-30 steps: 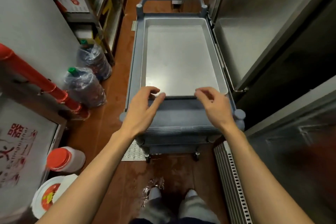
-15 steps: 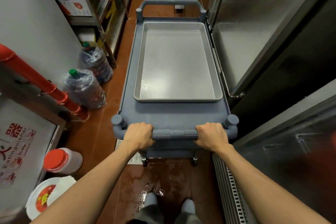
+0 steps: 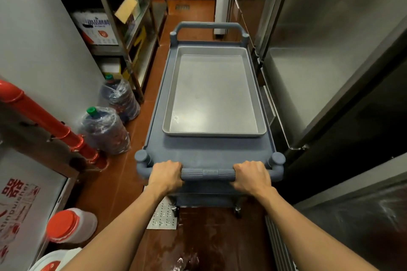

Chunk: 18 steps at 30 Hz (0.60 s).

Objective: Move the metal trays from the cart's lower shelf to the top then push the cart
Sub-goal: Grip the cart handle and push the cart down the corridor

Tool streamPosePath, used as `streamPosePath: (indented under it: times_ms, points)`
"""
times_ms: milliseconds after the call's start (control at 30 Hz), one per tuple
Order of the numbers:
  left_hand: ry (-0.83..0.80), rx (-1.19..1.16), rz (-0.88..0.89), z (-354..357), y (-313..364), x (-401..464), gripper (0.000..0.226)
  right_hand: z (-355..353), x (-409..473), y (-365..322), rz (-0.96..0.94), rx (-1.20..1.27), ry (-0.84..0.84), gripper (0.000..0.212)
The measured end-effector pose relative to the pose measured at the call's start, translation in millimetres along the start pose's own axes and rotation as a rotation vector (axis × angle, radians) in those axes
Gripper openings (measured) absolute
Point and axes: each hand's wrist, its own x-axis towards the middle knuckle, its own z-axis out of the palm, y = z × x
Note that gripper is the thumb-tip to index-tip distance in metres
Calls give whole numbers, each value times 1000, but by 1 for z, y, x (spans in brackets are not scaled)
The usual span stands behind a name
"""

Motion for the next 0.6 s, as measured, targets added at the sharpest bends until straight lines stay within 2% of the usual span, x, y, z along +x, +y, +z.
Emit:
streamPosePath:
  times_ms: [600]
  points:
    - [110,-3,-8,-42,-77,174,20,-30,199,30,-14,18,4,29]
